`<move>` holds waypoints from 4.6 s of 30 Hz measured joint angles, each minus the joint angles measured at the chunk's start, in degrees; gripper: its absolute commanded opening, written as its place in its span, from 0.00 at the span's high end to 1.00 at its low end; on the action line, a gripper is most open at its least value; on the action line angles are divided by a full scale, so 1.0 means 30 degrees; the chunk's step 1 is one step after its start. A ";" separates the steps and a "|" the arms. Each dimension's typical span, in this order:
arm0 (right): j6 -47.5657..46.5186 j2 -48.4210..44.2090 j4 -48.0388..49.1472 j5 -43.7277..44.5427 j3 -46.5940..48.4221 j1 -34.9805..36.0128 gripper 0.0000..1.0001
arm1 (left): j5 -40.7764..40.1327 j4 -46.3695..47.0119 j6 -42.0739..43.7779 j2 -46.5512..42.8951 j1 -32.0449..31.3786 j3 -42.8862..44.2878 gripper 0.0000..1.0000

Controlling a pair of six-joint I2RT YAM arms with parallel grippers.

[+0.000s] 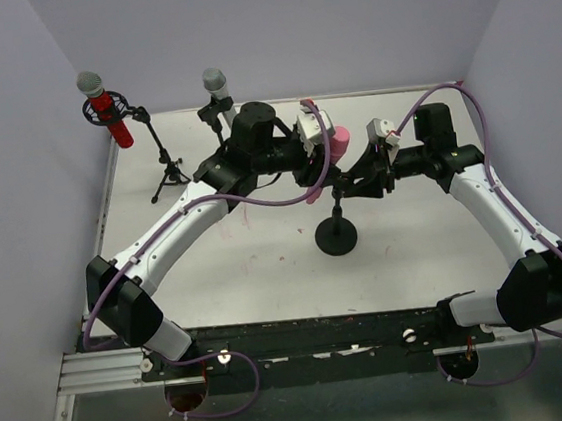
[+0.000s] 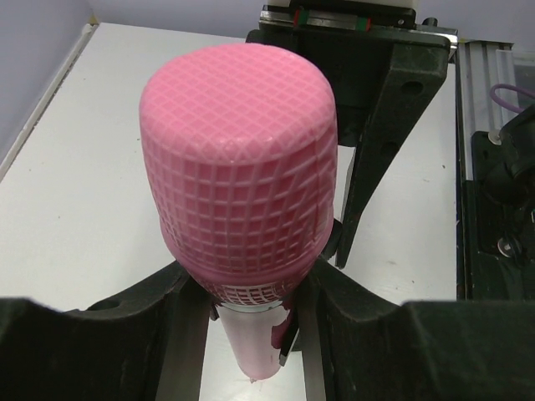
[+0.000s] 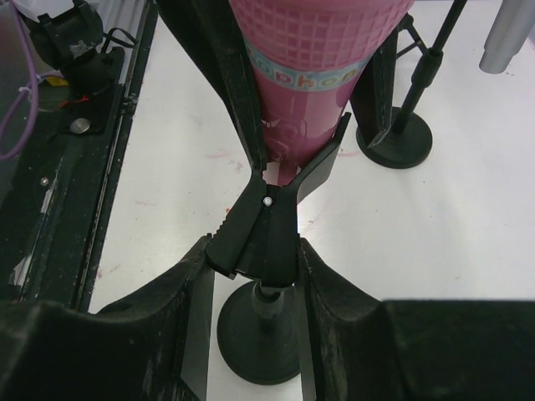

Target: Attach the microphones to the stand

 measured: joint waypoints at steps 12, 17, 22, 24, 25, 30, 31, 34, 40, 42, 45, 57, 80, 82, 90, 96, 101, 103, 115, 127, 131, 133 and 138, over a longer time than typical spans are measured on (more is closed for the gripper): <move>0.0277 0.0000 0.0073 -0.0058 -0.0051 -0.0007 0.79 | 0.0211 0.1042 -0.0692 0.0357 -0.0168 -0.0313 1.00; 0.0444 0.0000 0.0226 -0.0058 -0.0087 -0.0007 0.50 | 0.0204 0.1137 -0.0765 0.0364 -0.0168 -0.0342 1.00; 0.0794 0.0007 0.0299 -0.0124 -0.0204 0.0044 0.33 | 0.0189 0.1727 -0.0991 0.0357 -0.0262 -0.0576 0.95; 0.0882 0.0007 0.0284 -0.0160 -0.0277 0.0117 0.29 | 0.0189 0.1770 -0.1093 0.0357 -0.0342 -0.0597 0.94; 0.0874 0.0007 0.0291 -0.0168 -0.0306 0.0124 0.27 | 0.0189 0.1778 -0.1129 0.0357 -0.0386 -0.0597 0.88; 0.1035 0.0029 0.0284 -0.0219 -0.0357 0.0124 0.09 | 0.0109 0.1807 -0.1399 0.0357 -0.0393 -0.0597 0.56; 0.1042 0.0029 0.0284 -0.0226 -0.0364 0.0124 0.06 | 0.0058 0.1821 -0.1450 0.0357 -0.0401 -0.0597 0.49; 0.1115 0.0029 0.0299 -0.0240 -0.0379 0.0124 0.00 | -0.0117 0.1887 -0.1625 0.0299 -0.0401 -0.0663 0.33; 0.1282 0.0029 0.0437 -0.0255 -0.0532 0.0124 0.00 | -0.0911 0.2178 -0.2288 -0.0758 -0.0393 -0.1501 0.18; 0.1304 0.0029 0.0459 -0.0255 -0.0590 0.0124 0.00 | -0.1158 0.2302 -0.2331 -0.1319 -0.0393 -0.1851 0.16; 0.1304 0.0029 0.0510 -0.0255 -0.0663 0.0124 0.00 | -0.1443 0.2608 -0.2339 -0.2266 -0.0379 -0.2397 0.14; 0.0787 0.0029 0.0539 -0.0306 -0.1093 -0.0714 0.00 | -0.4051 0.3876 -0.1880 -0.9857 0.0794 -0.9114 0.01; -0.3971 0.2535 0.1217 -0.1661 -0.4656 -0.2229 0.17 | -0.9602 0.3497 0.0488 -2.1092 0.1880 -1.8170 0.01; -0.2412 0.2535 0.3082 -0.1610 -0.5260 -0.1902 0.19 | -0.9595 0.3497 0.0481 -2.1085 0.1880 -1.8170 0.01; 0.2222 0.2535 0.8648 -0.1246 -0.6426 -0.0525 0.31 | -0.9595 0.3497 0.0474 -2.1077 0.1887 -1.8170 0.01; 0.3708 0.2965 1.0877 -0.0772 -0.6419 0.0597 0.66 | -0.9610 0.3512 0.0466 -2.1077 0.2004 -1.8170 0.01; 0.3869 0.3483 1.1737 -0.0612 -0.6098 0.1013 0.90 | -0.9828 0.3621 0.0474 -2.1085 0.2098 -1.8170 0.01; 0.4350 0.3490 1.2152 -0.0532 -0.6003 0.1115 0.94 | -0.9974 0.3694 0.0474 -2.1121 0.2171 -1.8170 0.01; 1.0171 0.8954 1.6305 0.0138 0.0073 0.2543 0.96 | -1.0972 0.4175 0.0612 -2.1442 0.2521 -1.8608 0.01; 1.1723 1.5460 1.5635 0.2557 1.1045 0.3242 0.94 | -1.1613 0.4830 0.0692 -2.1383 0.3665 -1.8921 0.01; 1.2007 1.6895 1.6109 0.3453 1.2189 0.3424 0.93 | -1.1628 0.4911 0.0685 -2.1260 0.3876 -1.8921 0.01; 1.2080 1.7435 1.6320 0.3723 1.2203 0.3504 0.92 | -1.1628 0.4911 0.0685 -2.1230 0.3942 -1.8928 0.01; 1.2866 1.8236 1.7915 0.3606 1.1438 0.3628 0.87 | -1.1635 0.4998 0.0685 -2.1165 0.4095 -1.8935 0.01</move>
